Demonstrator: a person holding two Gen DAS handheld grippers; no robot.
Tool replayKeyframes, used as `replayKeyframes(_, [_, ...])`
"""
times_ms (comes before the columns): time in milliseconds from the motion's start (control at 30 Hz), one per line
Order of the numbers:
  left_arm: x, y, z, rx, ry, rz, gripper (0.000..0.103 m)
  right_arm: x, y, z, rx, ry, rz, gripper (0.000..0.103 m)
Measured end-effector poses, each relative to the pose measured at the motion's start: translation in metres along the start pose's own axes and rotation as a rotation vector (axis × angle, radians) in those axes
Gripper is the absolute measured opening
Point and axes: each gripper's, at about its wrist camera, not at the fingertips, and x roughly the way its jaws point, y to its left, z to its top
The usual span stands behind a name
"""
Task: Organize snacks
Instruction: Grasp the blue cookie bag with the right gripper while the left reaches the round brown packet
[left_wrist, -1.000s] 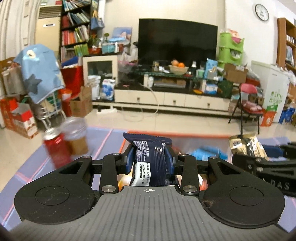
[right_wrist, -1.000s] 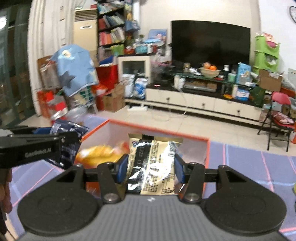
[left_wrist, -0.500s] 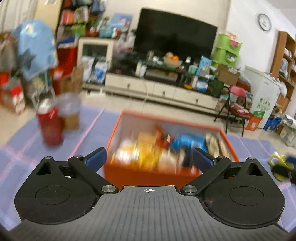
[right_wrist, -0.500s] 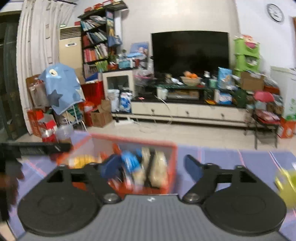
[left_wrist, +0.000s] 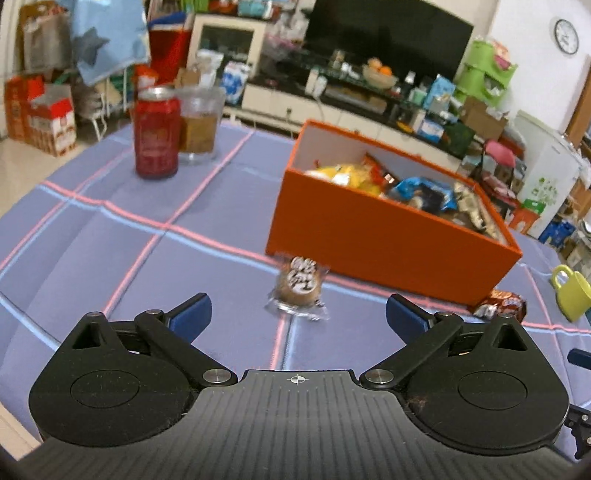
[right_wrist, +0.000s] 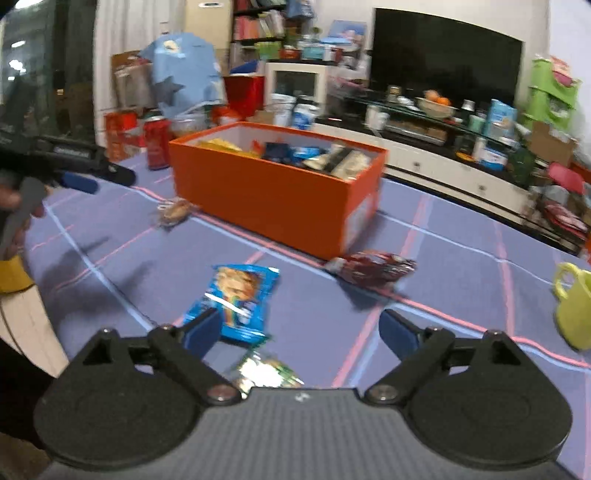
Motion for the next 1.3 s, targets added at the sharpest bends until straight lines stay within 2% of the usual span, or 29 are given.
replayKeyframes(200, [0.014,0.008,0.005,0.08,-0.009,-0.026,0.084,0.037,0.021,0.017,0.078,0.033,0.028,0.093])
replayKeyframes(400, [0.043,0.0,0.012,0.116,-0.036,-0.005,0.084,0.077,0.045,0.027,0.079,0.102,-0.004,0.093])
replayKeyframes(533, [0.065,-0.008,0.011,0.125,0.015,-0.04,0.083,0.088,0.049,0.023,0.103,0.125,0.025,0.093])
replayKeyframes(733, [0.089,-0.028,0.006,0.256,0.037,-0.011,0.075,0.1,0.05,0.015,0.097,0.162,0.028,0.087])
replayKeyframes(967, [0.104,-0.018,0.007,0.158,0.08,-0.026,0.072,0.106,0.052,0.014,0.075,0.155,0.015,0.086])
replayKeyframes(1100, [0.106,-0.019,0.007,0.16,0.078,-0.023,0.071,0.106,0.053,0.017,0.072,0.157,0.018,0.078])
replayKeyframes(1167, [0.108,-0.022,0.005,0.169,0.07,-0.015,0.071,0.105,0.052,0.017,0.074,0.156,0.019,0.069])
replayKeyframes(1300, [0.107,-0.022,0.003,0.17,0.066,-0.013,0.071,0.103,0.054,0.018,0.08,0.16,0.017,0.066])
